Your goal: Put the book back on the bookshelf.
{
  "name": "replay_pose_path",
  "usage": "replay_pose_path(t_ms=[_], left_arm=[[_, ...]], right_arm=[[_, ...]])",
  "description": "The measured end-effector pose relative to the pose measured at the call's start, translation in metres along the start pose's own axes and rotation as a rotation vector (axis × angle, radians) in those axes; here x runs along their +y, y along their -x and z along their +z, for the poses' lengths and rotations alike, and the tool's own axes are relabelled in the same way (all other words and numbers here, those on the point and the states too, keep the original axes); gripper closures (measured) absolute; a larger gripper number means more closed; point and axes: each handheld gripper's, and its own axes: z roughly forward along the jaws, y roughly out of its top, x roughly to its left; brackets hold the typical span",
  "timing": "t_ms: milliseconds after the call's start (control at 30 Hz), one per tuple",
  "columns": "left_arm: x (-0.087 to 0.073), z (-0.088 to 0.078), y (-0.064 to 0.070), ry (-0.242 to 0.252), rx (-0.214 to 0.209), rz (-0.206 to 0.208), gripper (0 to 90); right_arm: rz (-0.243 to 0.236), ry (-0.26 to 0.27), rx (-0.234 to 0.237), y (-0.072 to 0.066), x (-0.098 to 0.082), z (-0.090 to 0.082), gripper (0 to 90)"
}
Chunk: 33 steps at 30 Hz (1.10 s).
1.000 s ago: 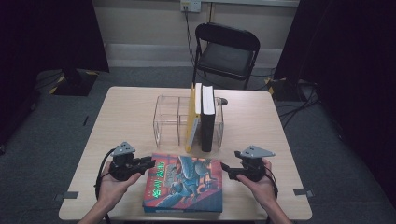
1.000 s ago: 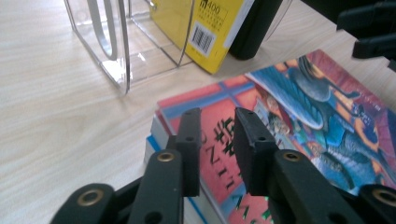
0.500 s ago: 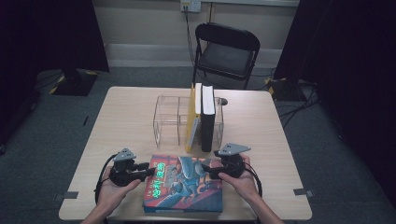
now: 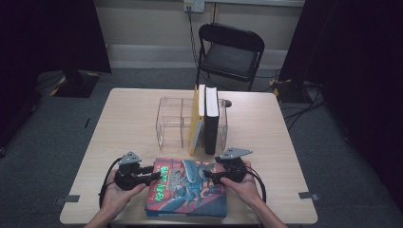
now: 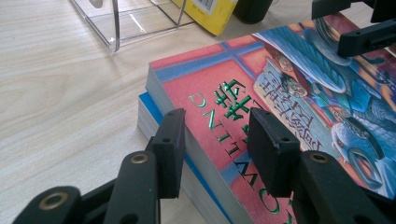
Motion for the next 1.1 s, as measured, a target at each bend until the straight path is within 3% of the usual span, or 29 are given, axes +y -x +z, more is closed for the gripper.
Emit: replay_pose_path(t_ms=[200, 333, 600, 667, 800, 967, 1100], left_arm=[[0.008, 0.012, 0.004, 0.001, -0.007, 0.008, 59.0], [0.017, 0.022, 0.01, -0.003, 0.006, 0.047, 60.1], [0.028, 0.04, 0.019, -0.001, -0.006, 0.091, 61.4], [0.032, 0.042, 0.02, -0.012, -0.012, 0.098, 61.4], [0.035, 0.048, 0.02, -0.009, -0.026, 0.112, 61.8], [0.041, 0.057, 0.022, -0.006, -0.056, 0.126, 62.1], [0.045, 0.067, 0.027, 0.01, -0.065, 0.148, 62.4]], right_arm=[[-0.001, -0.001, 0.022, -0.005, -0.01, -0.013, 34.9], [-0.001, 0.003, 0.025, -0.009, -0.018, -0.023, 38.8], [-0.026, -0.014, 0.034, -0.017, -0.028, -0.038, 38.9], [-0.048, -0.031, 0.048, -0.016, -0.025, -0.038, 34.0], [-0.079, -0.05, 0.069, -0.017, -0.01, -0.03, 35.1], [-0.08, -0.029, 0.071, -0.011, 0.006, -0.021, 35.9], [-0.084, -0.062, 0.091, -0.006, 0.007, -0.01, 37.3]])
